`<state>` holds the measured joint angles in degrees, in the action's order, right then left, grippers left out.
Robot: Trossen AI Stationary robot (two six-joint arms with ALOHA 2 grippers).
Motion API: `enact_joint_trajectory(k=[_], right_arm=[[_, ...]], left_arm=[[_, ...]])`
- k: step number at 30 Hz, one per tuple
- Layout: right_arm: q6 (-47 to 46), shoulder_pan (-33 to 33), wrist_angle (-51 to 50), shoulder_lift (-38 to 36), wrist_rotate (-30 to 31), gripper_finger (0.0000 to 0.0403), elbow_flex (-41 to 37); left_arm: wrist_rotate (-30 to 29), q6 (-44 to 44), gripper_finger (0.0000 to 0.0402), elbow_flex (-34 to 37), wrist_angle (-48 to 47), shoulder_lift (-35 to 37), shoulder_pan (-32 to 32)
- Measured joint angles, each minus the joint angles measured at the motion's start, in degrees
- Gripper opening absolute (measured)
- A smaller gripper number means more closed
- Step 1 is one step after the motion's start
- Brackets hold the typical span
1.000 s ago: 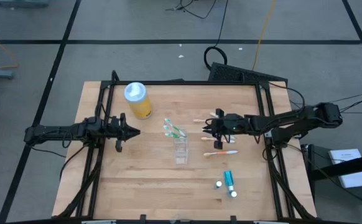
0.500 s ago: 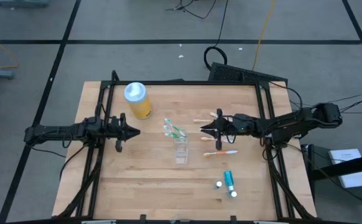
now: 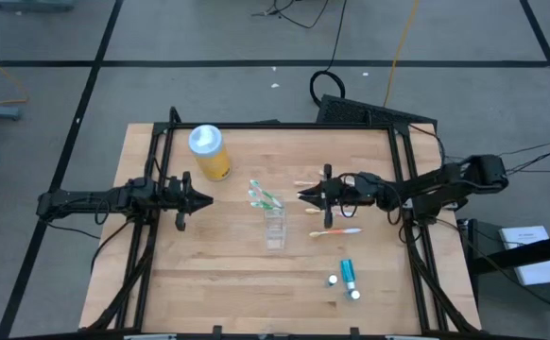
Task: Pick & Place toothbrushing station
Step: Put the green toothbrush into the transparent organizer
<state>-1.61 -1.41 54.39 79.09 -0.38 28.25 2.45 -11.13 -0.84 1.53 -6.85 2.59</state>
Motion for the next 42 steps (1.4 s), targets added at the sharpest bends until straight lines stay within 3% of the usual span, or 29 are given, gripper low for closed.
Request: enact_joint_trajectory(k=[11, 24, 33, 42], right_arm=[[-0.74, -0.07, 17.60, 8.14, 0.13, 0.0022, 1.29], [6.73, -1.84, 17.46, 14.97, -0.05, 0.0023, 13.20], [5.38, -4.22, 17.38, 21.43, -7.40, 0.0023, 23.65], [5.31, -4.24, 17.58, 29.75, -8.85, 0.0023, 30.95]], left_arm=[[0.01, 0.01, 0.0049, 0.00, -0.01, 0.00, 0.00], [0.01, 0.01, 0.0049, 0.00, -0.04, 0.00, 0.00], [0.01, 0.00, 0.0049, 0.01, -0.04, 0.00, 0.00], [0.01, 0.01, 0.0049, 0.00, -0.01, 0.00, 0.01]])
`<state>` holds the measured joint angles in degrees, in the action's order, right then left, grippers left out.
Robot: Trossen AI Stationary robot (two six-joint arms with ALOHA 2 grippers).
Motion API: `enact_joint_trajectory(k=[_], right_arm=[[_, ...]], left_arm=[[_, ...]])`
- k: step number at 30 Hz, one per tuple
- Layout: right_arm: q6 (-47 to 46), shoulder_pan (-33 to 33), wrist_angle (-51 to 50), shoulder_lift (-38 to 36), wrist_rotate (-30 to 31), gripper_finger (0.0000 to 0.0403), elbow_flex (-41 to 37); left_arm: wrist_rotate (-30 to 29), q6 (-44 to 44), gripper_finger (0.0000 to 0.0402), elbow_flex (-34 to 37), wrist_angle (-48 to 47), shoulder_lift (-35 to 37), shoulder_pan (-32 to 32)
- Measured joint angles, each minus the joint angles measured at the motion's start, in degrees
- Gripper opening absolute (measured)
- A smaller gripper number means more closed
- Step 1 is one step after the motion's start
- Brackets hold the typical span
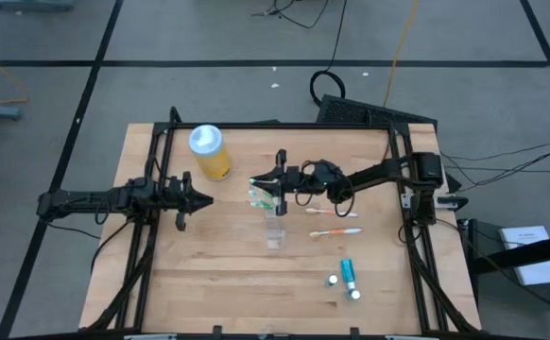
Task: Pick & Place toothbrushing station
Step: Put the green toothbrush into the transparent organizer
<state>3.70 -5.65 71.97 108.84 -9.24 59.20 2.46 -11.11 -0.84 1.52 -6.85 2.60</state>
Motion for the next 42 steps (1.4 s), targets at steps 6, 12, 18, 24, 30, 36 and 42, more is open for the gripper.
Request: enact_joint_trajectory(k=[6, 12, 18, 24, 30, 36, 42], right_arm=[[-0.04, 0.00, 1.11, 3.79, 0.05, 0.0024, 0.54], [-2.37, 0.08, -0.24, 4.76, 0.07, 0.0024, 0.54], [-3.03, 0.11, -1.53, 4.78, 0.00, 0.0027, 0.52], [-3.06, 0.13, -5.90, 4.78, -0.02, 0.0027, 0.50], [-3.06, 0.13, -6.95, 4.78, -0.03, 0.0030, 0.48], [-2.99, 0.13, -6.94, 4.78, -0.04, 0.0035, 0.48], [-2.86, 0.13, -6.94, 4.78, -0.04, 0.0042, 0.47]], left_arm=[[0.00, 0.00, 0.0049, 0.00, 0.00, 0.00, 0.01], [-0.02, 0.00, 0.0049, 0.00, 0.02, 0.00, 0.01], [-0.02, -0.02, 0.0049, 0.00, 0.00, 0.00, -0.01], [-0.01, 0.00, 0.0049, 0.00, 0.00, 0.00, 0.00], [-0.02, 0.00, 0.0049, 0.00, 0.00, 0.00, 0.00], [-0.02, 0.00, 0.0049, 0.01, 0.00, 0.00, 0.01], [-0.02, -0.02, 0.0049, 0.02, 0.00, 0.00, -0.01]])
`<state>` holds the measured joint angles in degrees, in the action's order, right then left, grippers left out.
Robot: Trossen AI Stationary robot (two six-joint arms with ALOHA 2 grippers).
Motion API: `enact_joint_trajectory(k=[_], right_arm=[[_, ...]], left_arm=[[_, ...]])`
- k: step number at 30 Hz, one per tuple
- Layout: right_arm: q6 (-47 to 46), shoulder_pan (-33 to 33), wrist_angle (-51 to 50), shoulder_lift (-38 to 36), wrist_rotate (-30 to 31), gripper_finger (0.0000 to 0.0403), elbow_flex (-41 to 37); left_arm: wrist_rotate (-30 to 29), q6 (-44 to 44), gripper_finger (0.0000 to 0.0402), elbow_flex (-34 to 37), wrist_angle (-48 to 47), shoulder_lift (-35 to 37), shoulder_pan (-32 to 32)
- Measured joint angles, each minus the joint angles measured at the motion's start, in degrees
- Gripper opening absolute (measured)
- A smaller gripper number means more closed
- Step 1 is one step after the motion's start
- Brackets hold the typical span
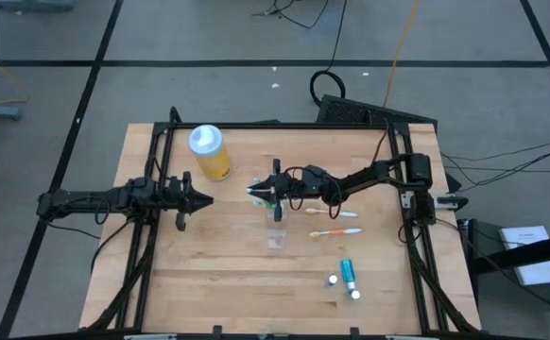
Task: Pick & Place toothbrushing station
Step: Put the green toothbrush into the transparent organizer
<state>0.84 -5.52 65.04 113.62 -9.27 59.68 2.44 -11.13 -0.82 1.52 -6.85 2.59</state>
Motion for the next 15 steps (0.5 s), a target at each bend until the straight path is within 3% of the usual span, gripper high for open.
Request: enact_joint_trajectory(k=[15], right_arm=[[0.04, 0.00, -0.05, 0.00, 0.13, 0.0102, -0.04]], left_arm=[[0.02, 0.02, 0.0049, -0.02, 0.00, 0.00, 0.02]])
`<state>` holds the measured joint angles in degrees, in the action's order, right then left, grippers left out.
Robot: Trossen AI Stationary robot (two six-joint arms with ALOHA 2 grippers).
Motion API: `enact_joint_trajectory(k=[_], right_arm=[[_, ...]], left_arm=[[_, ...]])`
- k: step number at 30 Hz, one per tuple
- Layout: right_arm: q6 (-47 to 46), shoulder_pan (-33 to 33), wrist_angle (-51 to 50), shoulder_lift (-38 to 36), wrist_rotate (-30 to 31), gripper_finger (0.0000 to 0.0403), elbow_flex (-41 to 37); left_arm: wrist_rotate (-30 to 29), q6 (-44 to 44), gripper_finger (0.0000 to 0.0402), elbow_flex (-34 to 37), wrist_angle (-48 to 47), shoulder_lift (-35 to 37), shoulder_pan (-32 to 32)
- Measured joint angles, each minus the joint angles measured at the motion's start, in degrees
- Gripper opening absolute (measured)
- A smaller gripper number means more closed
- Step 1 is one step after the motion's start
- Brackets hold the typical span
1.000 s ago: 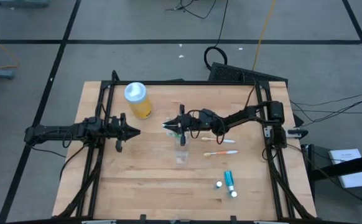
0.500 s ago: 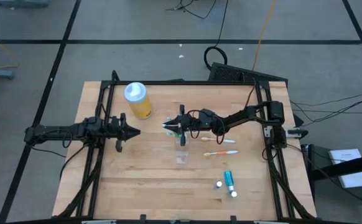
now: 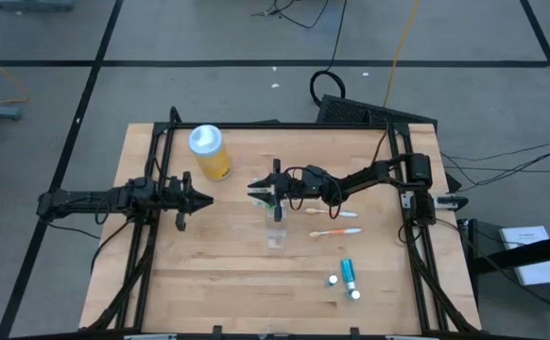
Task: Pick & Place toothbrushing station
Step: Put the green toothbrush into the transparent organizer, then put the orange toothbrush into the transparent organizer
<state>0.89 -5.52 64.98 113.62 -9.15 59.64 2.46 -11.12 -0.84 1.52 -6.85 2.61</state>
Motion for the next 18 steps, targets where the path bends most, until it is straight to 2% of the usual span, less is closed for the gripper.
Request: enact_joint_trajectory(k=[11, 16, 18], right_arm=[[1.45, 0.00, -0.32, -0.30, -0.09, 0.0116, -0.01], [2.92, 0.09, -5.59, -3.87, -0.11, 0.0117, -0.07], [3.35, 0.11, -10.64, -5.93, -0.09, 0.0117, -0.11]], left_arm=[[-0.02, 0.00, 0.0049, 0.00, 0.00, 0.00, -0.02], [-0.01, 0.00, 0.0049, 0.01, 0.00, 0.00, -0.01], [-0.02, -0.02, 0.0049, 0.00, 0.00, 0.00, -0.02]])
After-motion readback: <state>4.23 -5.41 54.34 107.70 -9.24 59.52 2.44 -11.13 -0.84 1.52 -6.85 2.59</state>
